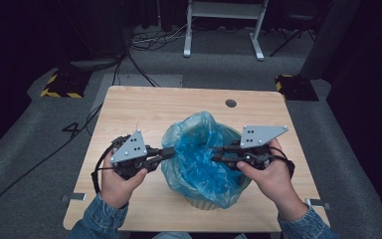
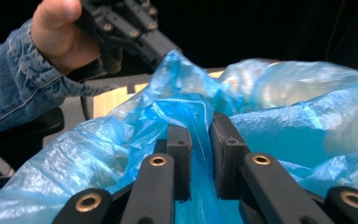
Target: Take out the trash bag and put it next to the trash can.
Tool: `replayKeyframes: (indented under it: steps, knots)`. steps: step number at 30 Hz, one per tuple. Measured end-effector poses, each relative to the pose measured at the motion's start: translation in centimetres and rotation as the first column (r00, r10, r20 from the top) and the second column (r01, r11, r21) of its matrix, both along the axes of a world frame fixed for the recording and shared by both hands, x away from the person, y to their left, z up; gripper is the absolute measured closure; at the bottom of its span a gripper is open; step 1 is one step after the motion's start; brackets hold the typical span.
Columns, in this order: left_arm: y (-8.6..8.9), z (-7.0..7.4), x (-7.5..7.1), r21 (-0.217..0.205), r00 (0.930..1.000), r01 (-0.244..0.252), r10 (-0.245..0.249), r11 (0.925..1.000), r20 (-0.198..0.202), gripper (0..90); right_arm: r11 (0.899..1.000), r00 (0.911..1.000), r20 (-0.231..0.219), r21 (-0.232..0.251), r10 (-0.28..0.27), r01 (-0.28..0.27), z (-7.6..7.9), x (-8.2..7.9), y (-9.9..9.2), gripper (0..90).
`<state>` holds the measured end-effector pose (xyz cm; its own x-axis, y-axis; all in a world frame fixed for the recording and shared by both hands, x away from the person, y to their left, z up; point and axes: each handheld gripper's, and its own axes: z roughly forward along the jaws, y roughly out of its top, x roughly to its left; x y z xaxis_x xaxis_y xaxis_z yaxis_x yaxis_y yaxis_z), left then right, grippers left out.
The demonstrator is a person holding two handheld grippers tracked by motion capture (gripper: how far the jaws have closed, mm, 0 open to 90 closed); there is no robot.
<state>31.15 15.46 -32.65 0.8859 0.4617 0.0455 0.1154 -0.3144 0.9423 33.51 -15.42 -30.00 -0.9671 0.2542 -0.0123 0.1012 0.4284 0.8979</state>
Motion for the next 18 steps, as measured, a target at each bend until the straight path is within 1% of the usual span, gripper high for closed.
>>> replayKeyframes:
  steps: [2, 3, 5, 6, 7, 8, 10, 11, 12, 14, 16, 18]
  knots:
    - [-0.6, 0.2, 0.1, 0.008, 1.0000, 0.005, -0.005, 1.0000, 0.003, 90.0, 1.000, 0.9999, -0.012, -0.009, 0.007, -0.007, -0.1, 0.0, 0.4, 79.6]
    - [-0.9, 0.3, 0.1, 0.012, 1.0000, 0.007, -0.007, 0.9999, 0.004, 90.0, 1.000, 0.9998, -0.016, -0.016, 0.008, -0.009, -0.1, 0.1, 0.6, 76.8]
    - [-1.3, 0.4, 0.1, 0.018, 0.9999, 0.010, -0.010, 0.9998, 0.007, 90.0, 0.999, 0.9986, -0.050, -0.027, 0.021, -0.022, -0.2, 0.3, 1.2, 65.0]
    - [-1.5, 0.4, 0.1, 0.020, 0.9999, 0.011, -0.011, 0.9997, 0.007, 90.0, 0.998, 0.9979, -0.060, -0.048, 0.025, -0.028, -0.2, 0.3, 1.5, 58.7]
    - [-1.5, 0.4, 0.2, 0.019, 0.9999, 0.009, -0.010, 0.9998, 0.005, 90.0, 0.997, 0.9983, -0.056, -0.071, 0.017, -0.021, -0.2, 0.3, 1.8, 50.5]
    - [-1.5, 0.4, 0.2, 0.017, 1.0000, 0.009, -0.009, 0.9998, 0.004, 90.0, 0.995, 0.9984, -0.054, -0.098, 0.019, -0.024, -0.3, 0.4, 2.2, 45.2]
    - [-1.5, 0.3, 0.2, 0.010, 1.0000, 0.006, -0.006, 0.9999, -0.001, 90.0, 0.993, 0.9985, -0.051, -0.116, 0.022, -0.027, -0.2, 0.5, 2.7, 42.1]
    - [-1.4, 0.2, 0.3, 0.004, 1.0000, 0.007, -0.007, 1.0000, -0.003, 90.0, 0.993, 0.9989, -0.042, -0.114, 0.020, -0.024, -0.2, 0.6, 2.9, 37.6]
    - [-1.4, 0.2, 0.3, 0.000, 0.9999, 0.010, -0.010, 1.0000, -0.005, 90.0, 0.994, 0.9989, -0.043, -0.108, 0.017, -0.022, -0.1, 0.7, 3.3, 34.1]
    - [-1.4, 0.3, 0.2, -0.003, 0.9999, 0.011, -0.011, 0.9999, -0.002, 90.0, 0.991, 0.9975, -0.064, -0.132, 0.028, -0.037, -0.1, 1.0, 4.0, 33.2]
    - [-1.3, 0.3, 0.1, -0.005, 0.9999, 0.012, -0.012, 0.9999, 0.004, 90.0, 0.985, 0.9967, -0.076, -0.170, 0.029, -0.041, -0.3, 1.3, 4.9, 30.0]
    - [-1.1, 0.3, 0.1, -0.007, 1.0000, 0.008, -0.008, 0.9999, 0.006, 90.0, 0.978, 0.9963, -0.079, -0.201, 0.034, -0.049, -0.5, 1.7, 5.8, 29.8]
